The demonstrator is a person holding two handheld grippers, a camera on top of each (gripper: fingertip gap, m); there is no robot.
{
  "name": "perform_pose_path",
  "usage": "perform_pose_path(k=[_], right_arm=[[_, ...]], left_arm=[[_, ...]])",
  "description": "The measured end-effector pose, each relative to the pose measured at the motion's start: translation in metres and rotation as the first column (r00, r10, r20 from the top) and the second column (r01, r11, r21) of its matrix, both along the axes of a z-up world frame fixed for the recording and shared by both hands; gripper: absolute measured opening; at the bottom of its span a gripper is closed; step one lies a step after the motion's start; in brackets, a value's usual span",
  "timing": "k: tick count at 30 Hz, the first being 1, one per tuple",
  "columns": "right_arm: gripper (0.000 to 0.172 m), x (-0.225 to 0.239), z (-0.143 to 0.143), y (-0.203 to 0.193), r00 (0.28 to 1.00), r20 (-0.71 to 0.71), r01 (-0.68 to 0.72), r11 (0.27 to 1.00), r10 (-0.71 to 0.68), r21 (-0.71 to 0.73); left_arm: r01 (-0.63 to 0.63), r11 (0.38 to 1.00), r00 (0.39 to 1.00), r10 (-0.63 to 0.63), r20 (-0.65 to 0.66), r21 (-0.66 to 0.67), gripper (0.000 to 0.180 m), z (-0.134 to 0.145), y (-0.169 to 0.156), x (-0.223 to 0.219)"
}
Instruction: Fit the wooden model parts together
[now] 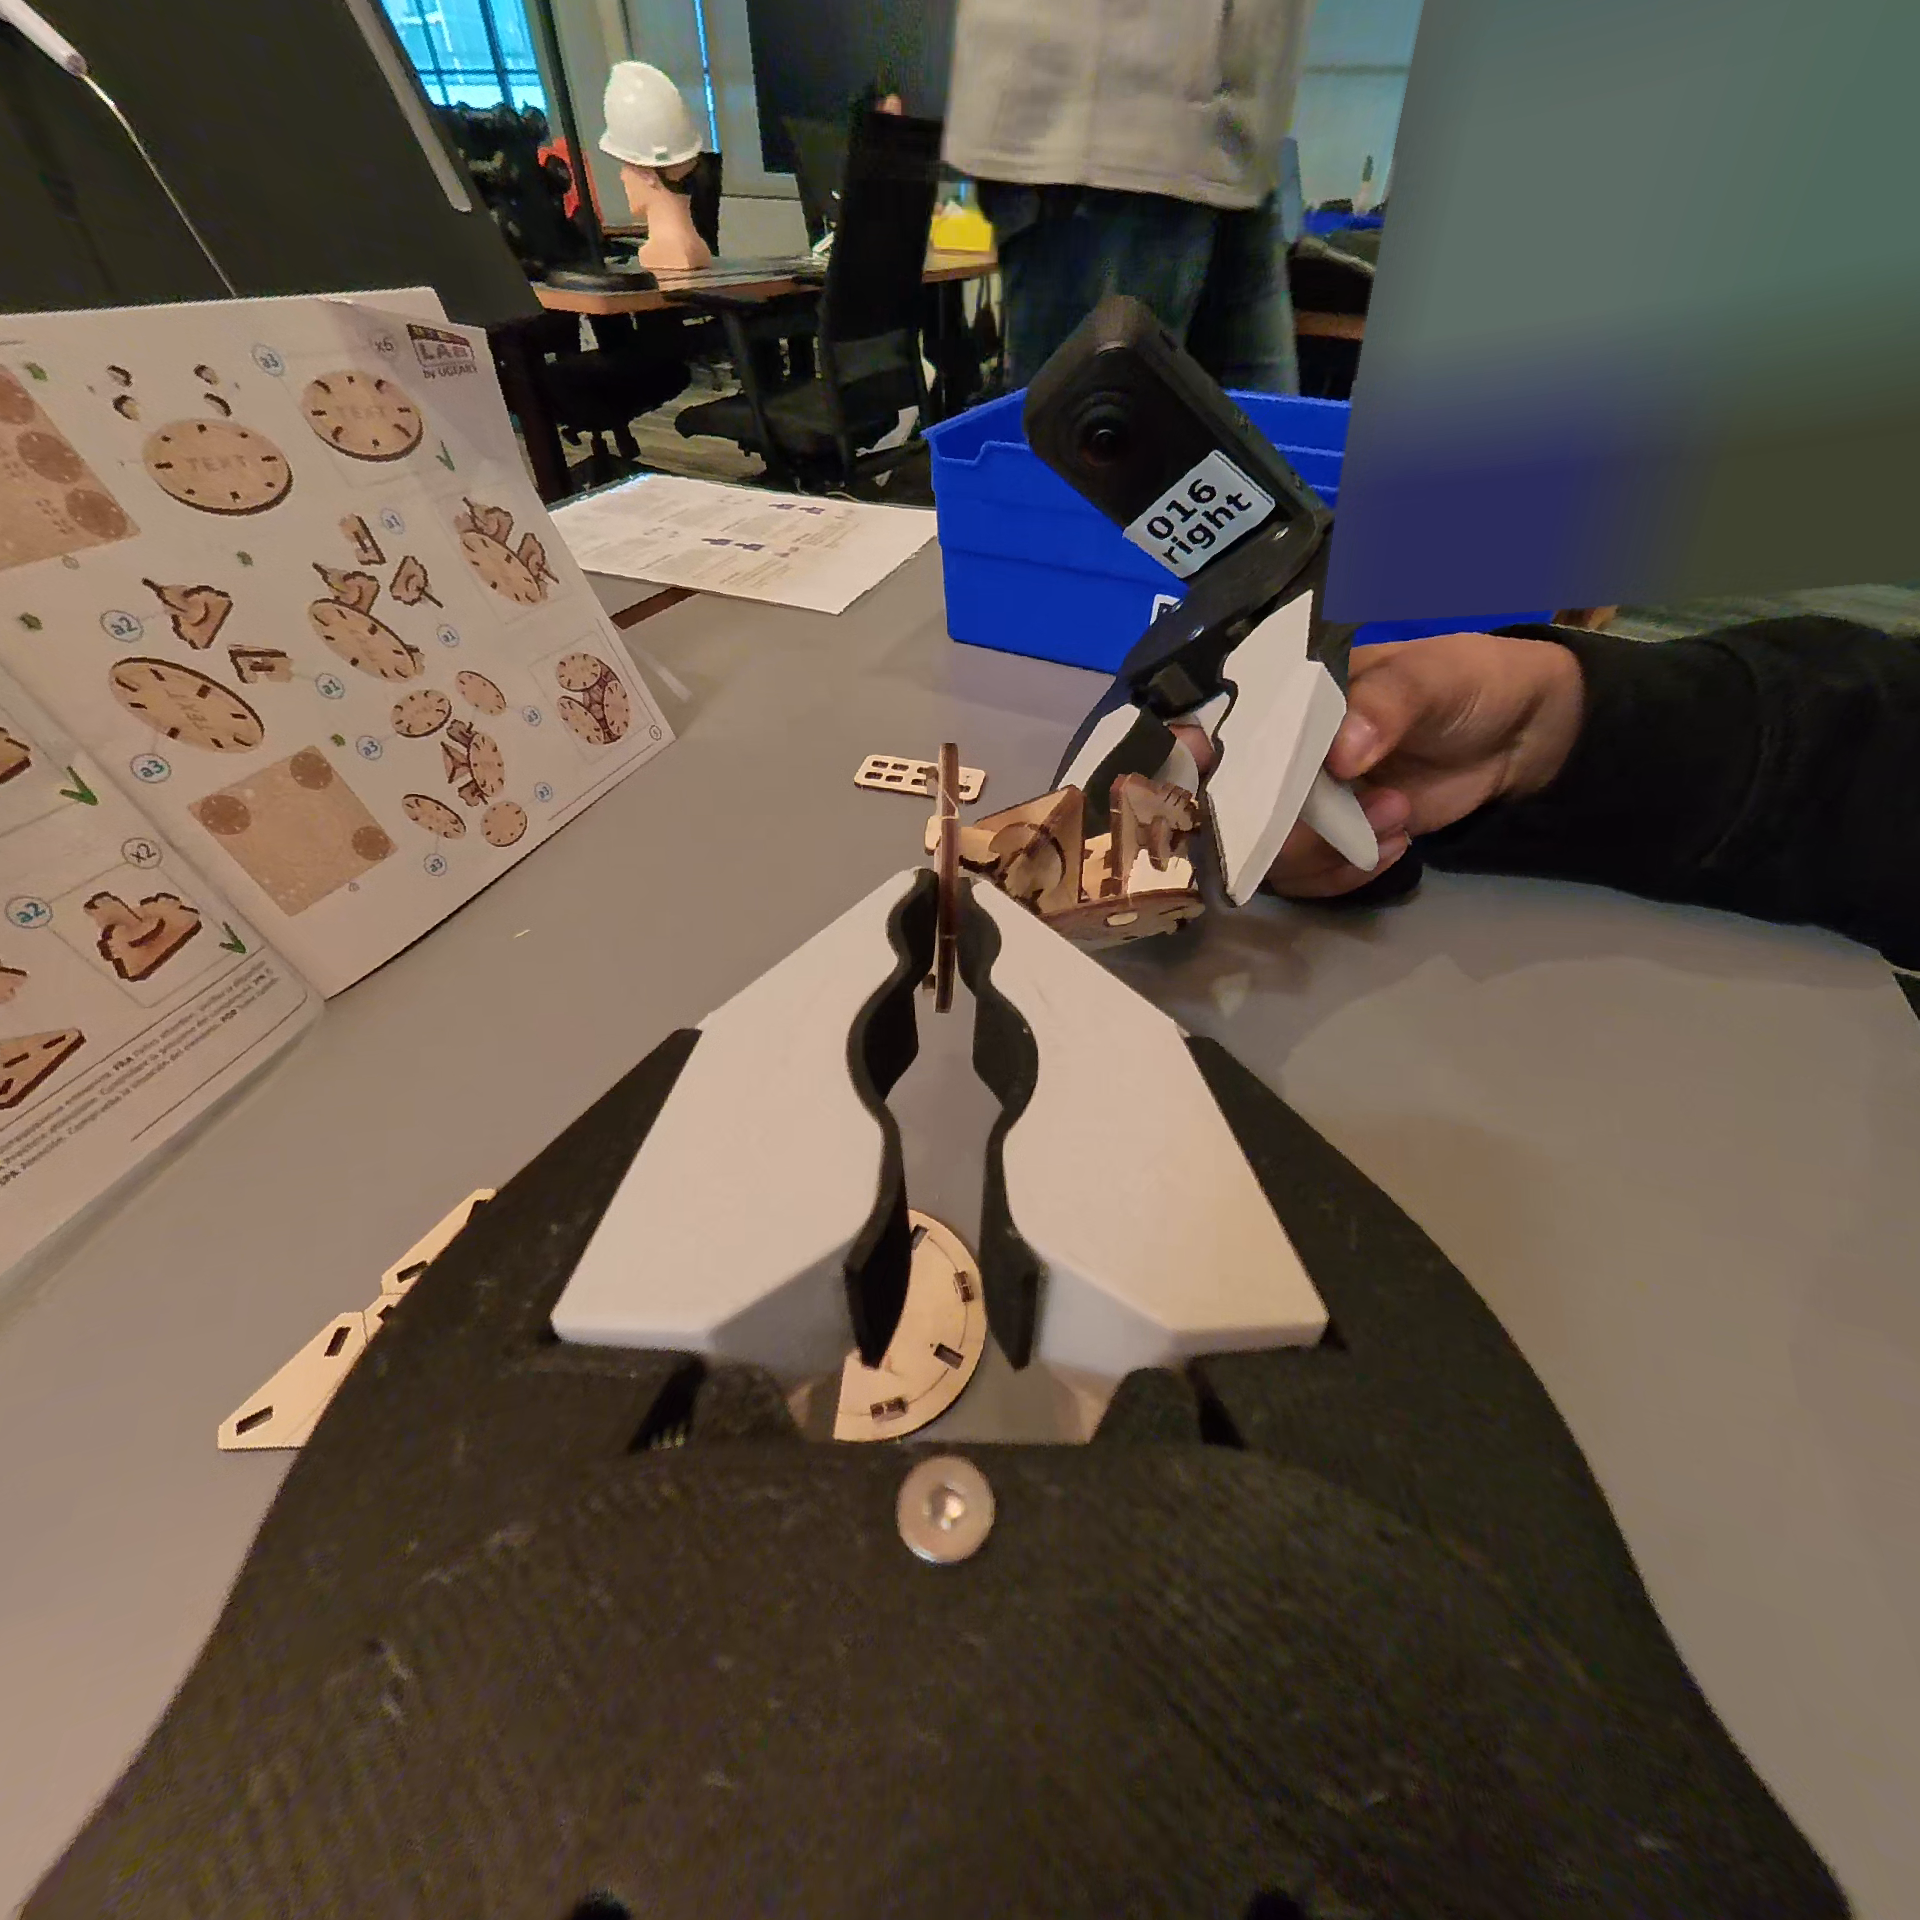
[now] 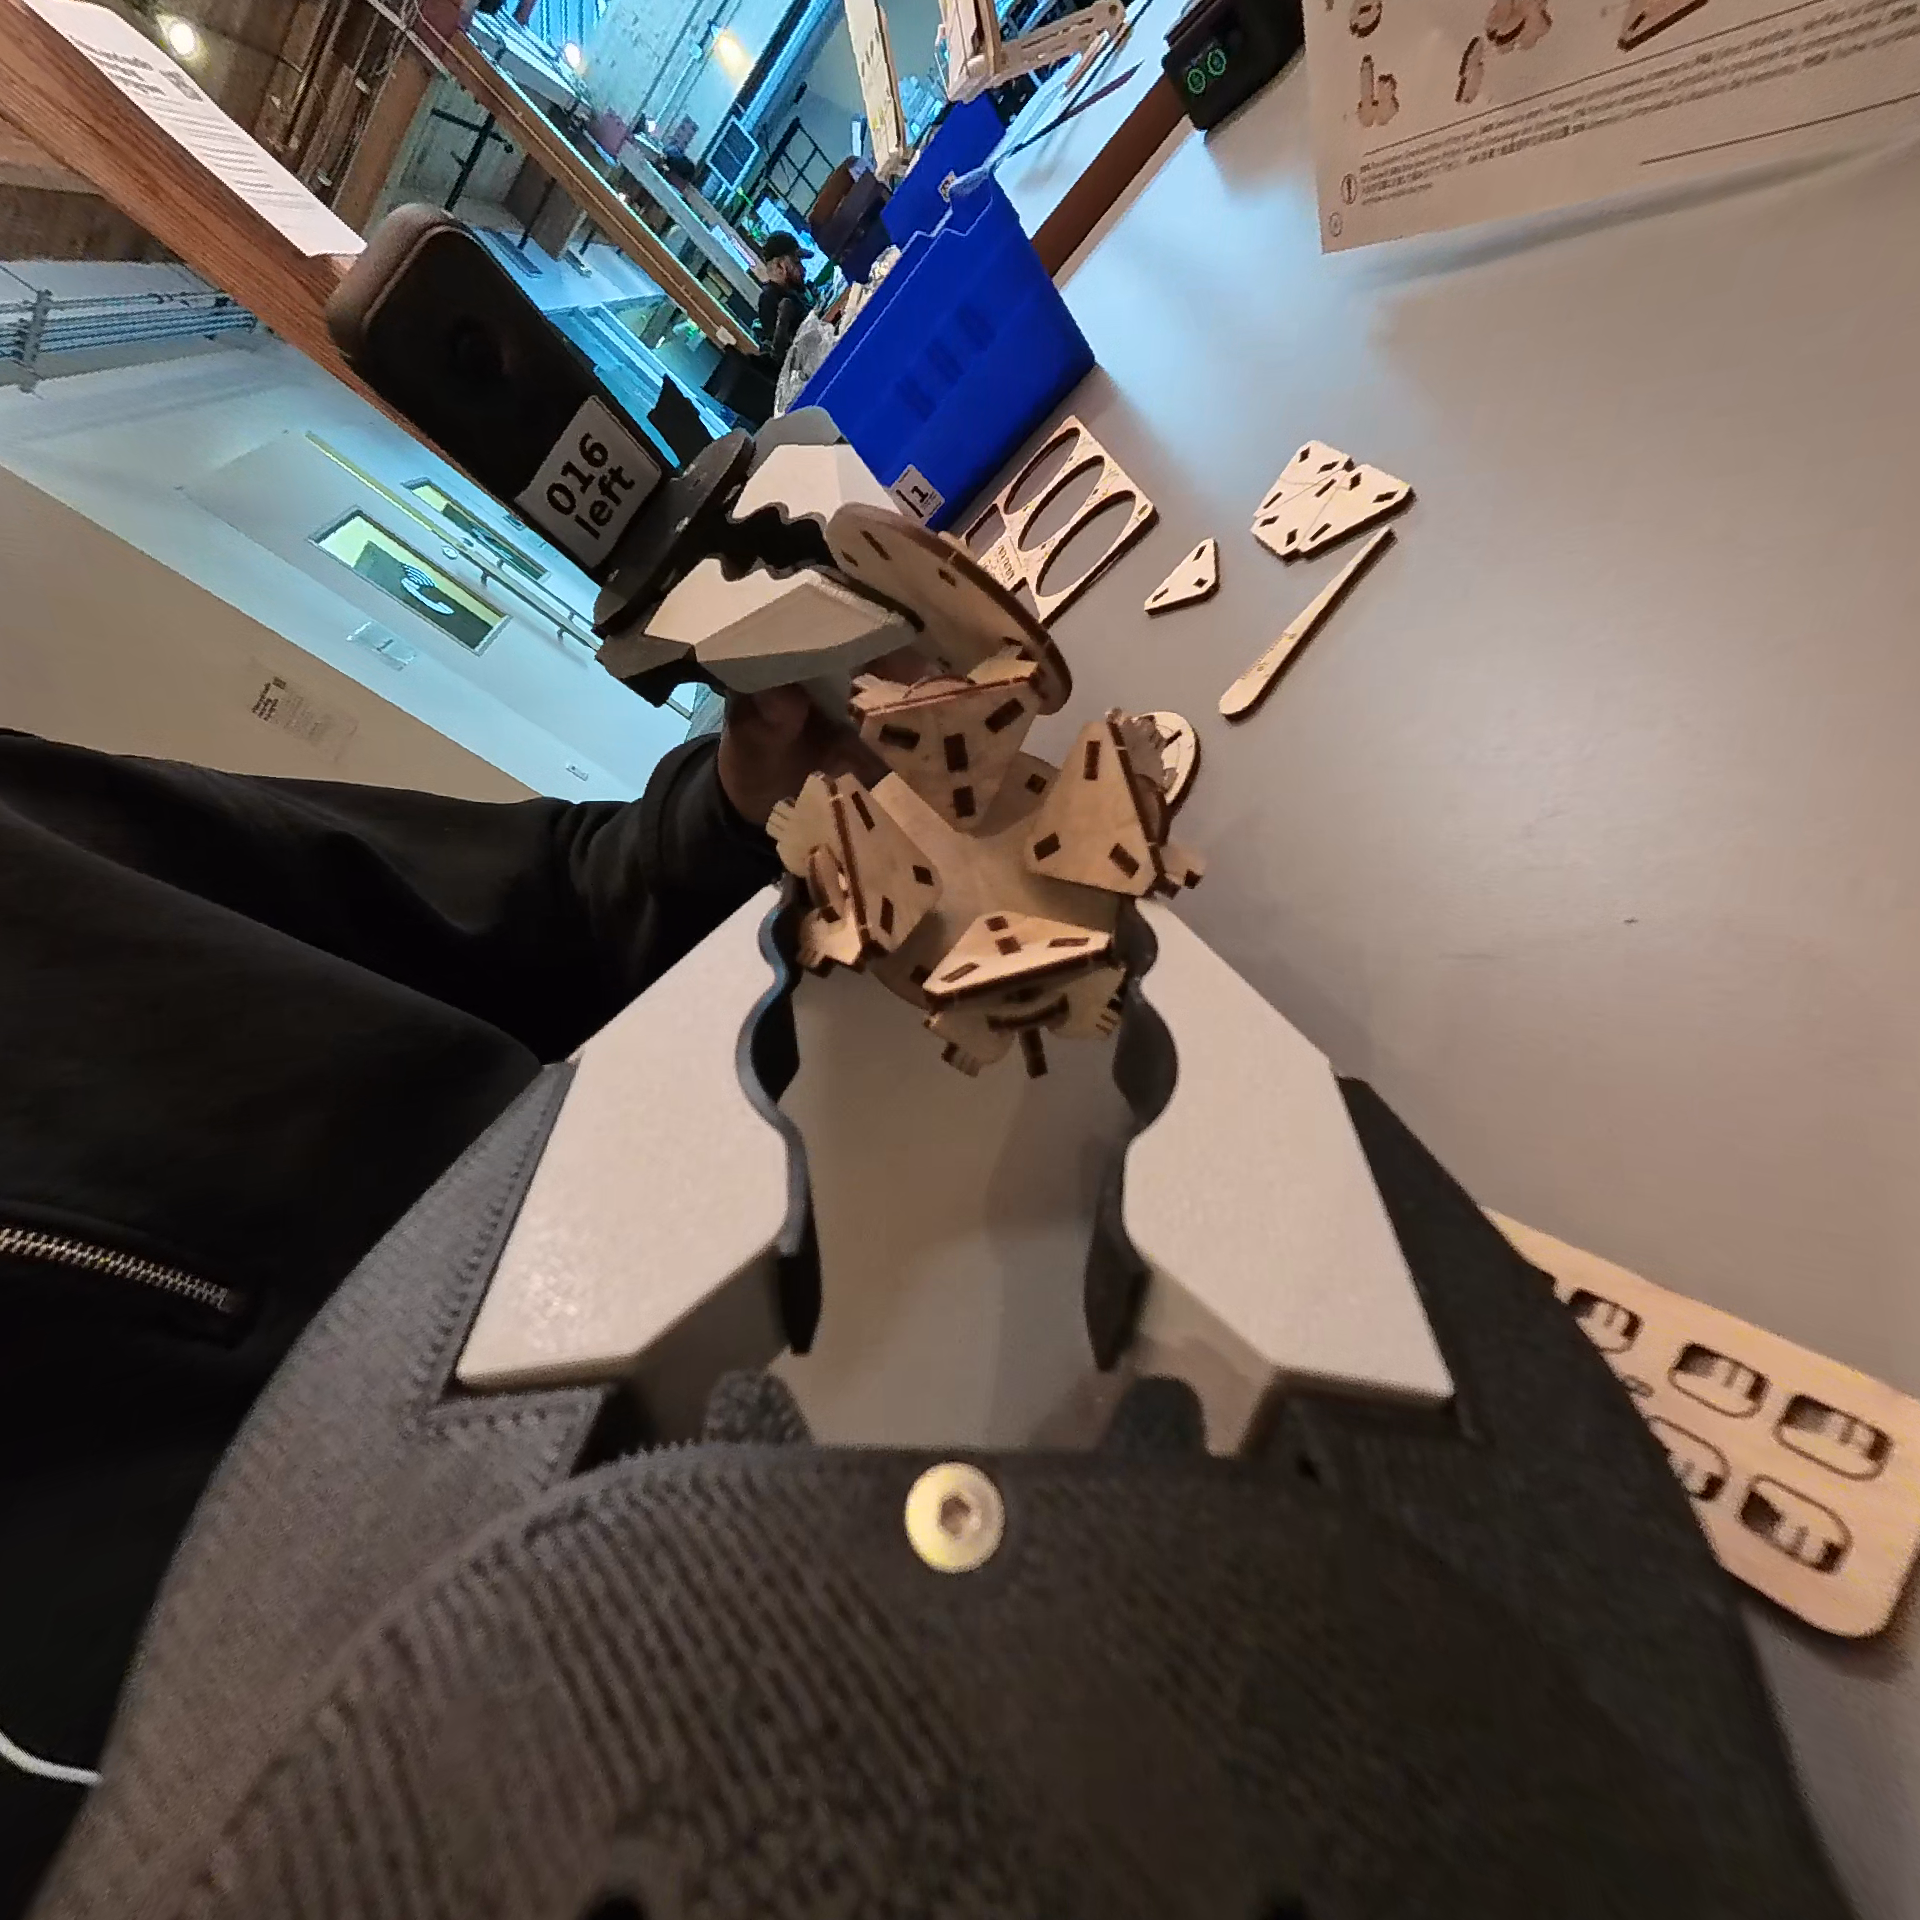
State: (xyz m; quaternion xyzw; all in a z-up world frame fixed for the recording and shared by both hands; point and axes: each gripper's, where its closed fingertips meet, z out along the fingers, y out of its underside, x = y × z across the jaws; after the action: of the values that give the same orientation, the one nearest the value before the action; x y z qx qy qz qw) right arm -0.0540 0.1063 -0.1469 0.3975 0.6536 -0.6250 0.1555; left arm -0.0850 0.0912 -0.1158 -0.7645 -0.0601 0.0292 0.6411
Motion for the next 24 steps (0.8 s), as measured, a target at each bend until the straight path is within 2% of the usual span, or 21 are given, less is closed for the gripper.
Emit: perform_pose_path(k=[10, 24], right_arm=[[0.059, 0.006, 0.000, -0.010, 0.999, 0.005, -0.035, 0.999, 0.035, 0.000], [0.059, 0.010, -0.002, -0.018, 0.999, 0.006, -0.050, 0.999, 0.050, 0.007]], left_arm=[[0.003, 0.998, 0.998, -0.007, 0.070, 0.059, 0.000, 0.005, -0.001, -0.001], [0.009, 0.995, 0.996, -0.018, 0.093, 0.096, 0.000, 0.010, 0.001, 0.002]])
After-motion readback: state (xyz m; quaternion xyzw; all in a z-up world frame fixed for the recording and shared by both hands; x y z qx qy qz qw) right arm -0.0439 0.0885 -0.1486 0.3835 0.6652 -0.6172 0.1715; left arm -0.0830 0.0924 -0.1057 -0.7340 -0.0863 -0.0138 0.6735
